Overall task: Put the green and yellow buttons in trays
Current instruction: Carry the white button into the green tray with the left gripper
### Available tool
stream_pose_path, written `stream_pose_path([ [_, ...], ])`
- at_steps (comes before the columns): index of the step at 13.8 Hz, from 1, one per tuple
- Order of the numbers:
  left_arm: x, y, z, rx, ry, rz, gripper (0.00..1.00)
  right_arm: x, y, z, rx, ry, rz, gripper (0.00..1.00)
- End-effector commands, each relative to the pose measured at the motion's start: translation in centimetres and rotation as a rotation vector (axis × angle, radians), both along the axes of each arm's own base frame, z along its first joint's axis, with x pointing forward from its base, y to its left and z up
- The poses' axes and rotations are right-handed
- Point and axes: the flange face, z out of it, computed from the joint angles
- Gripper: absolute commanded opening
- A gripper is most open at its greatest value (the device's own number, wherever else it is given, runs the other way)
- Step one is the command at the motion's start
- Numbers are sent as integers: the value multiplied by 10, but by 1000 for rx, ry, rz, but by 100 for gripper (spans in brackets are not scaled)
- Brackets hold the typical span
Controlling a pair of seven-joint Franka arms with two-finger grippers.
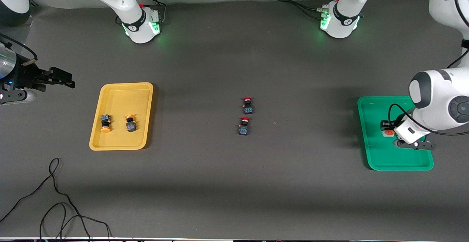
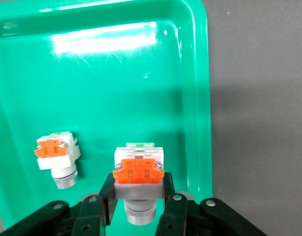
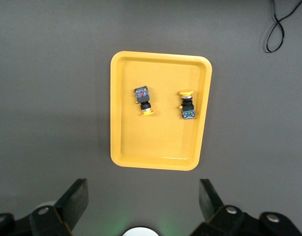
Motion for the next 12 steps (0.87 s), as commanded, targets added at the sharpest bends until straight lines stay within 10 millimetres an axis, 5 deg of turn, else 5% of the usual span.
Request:
stream_pose_path([
  [1,-8,-1,-16,-1,-18,-28,0,-1,-9,7,-27,-22,-47,100],
  [7,-11,1,-44,-12,0,-32,2,4,2,14,-29,-37,-29,100],
  [8,-11,1,-44,-13,1,-34,62,6,2,14,-29,-39,-29,100],
  [9,-11,1,-42,-12,-1,-35,99,7,1,14,-29,-39,-30,100],
  [12,-8,3,-27,-6,-12,-33,99,8,0,11,-24,-30,-35,100],
])
